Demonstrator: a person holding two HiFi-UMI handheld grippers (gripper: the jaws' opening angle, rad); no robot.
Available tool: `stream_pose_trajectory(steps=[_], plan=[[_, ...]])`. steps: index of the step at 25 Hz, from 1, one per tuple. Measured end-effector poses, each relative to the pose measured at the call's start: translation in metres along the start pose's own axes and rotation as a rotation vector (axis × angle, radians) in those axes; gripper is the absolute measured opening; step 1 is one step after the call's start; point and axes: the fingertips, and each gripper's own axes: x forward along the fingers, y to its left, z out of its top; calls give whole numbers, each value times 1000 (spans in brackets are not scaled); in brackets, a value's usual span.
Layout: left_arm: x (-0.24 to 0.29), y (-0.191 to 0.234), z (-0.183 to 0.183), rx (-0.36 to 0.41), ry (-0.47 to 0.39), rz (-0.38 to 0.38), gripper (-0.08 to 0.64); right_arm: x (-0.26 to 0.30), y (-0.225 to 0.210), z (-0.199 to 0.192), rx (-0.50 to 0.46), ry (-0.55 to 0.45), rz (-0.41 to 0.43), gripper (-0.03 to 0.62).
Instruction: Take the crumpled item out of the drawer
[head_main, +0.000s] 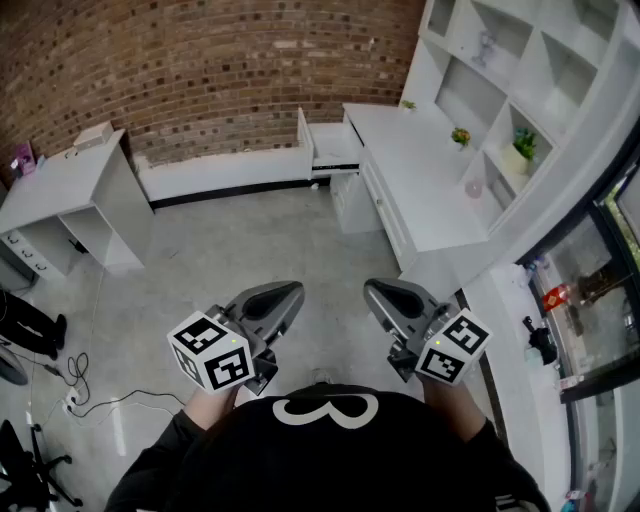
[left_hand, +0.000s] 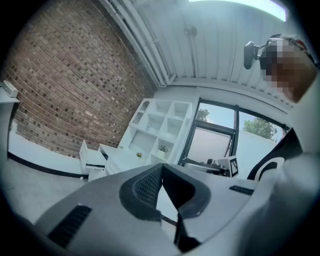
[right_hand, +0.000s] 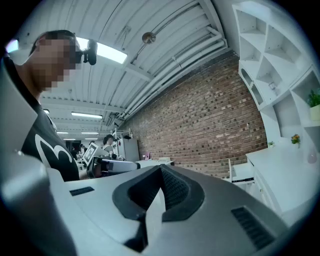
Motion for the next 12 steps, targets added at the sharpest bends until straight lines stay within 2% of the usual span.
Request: stream_pose_trajectory(steps=[7,12], plan=[[-14,-8,-2,6,5,4,3,0,19,-2,-32,4,11,8],[-15,-12,-4,7,13,1,3,-3,19,-4,31,-12,2,9]])
